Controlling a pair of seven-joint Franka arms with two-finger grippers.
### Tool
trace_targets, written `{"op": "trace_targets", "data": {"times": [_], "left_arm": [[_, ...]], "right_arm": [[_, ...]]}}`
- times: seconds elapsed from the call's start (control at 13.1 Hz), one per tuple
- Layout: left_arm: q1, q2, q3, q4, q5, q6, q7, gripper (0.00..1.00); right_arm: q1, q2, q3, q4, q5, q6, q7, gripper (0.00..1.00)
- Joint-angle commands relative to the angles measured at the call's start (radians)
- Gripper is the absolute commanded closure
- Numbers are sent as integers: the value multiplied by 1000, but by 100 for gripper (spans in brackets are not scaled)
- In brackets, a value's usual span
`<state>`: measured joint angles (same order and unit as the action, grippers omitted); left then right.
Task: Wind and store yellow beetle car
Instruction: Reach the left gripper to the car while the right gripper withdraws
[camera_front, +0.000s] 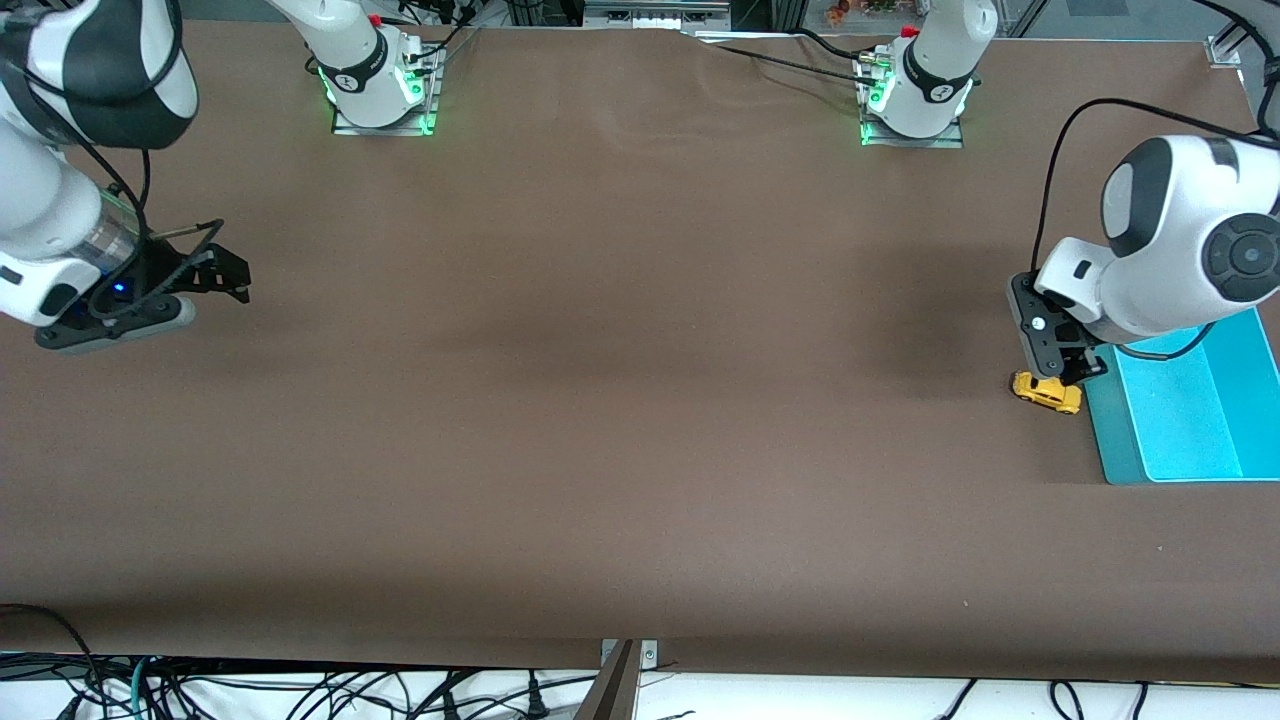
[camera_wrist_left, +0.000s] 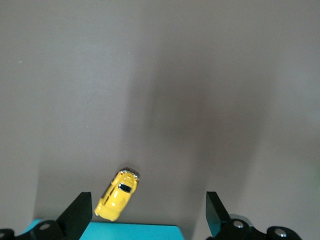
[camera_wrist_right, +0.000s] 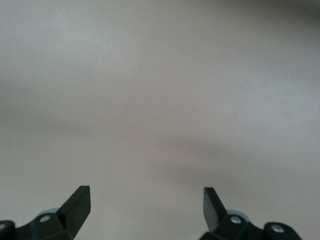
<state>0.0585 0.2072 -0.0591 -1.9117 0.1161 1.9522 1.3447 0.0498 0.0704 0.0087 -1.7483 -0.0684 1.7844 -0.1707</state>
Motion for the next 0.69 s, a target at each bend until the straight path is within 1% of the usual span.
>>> {"op": "trace_targets", "data": {"times": [0.0, 0.08, 0.15, 0.31, 0.46, 0.61], "left_arm": [[61, -26, -13, -124, 22, 152, 167, 0], [73, -25, -11, -160, 22, 215, 222, 0], [76, -22, -10, -188, 22, 276, 287, 0], [90, -5, -5, -219, 22, 373, 396, 0], [113, 27, -2, -222, 22, 433, 485, 0], [158, 37, 10, -257, 20, 511, 604, 0]], "right_arm": [[-11, -61, 5, 3, 79, -98, 187, 0], [-14, -67, 1, 10, 103, -129, 251, 0], [-22, -69, -7, 32, 110, -170, 293, 0], [-47, -72, -15, 76, 113, -253, 303, 0], [-76, -84, -16, 85, 93, -241, 299, 0], [-97, -84, -44, 92, 107, -205, 298, 0]]}}
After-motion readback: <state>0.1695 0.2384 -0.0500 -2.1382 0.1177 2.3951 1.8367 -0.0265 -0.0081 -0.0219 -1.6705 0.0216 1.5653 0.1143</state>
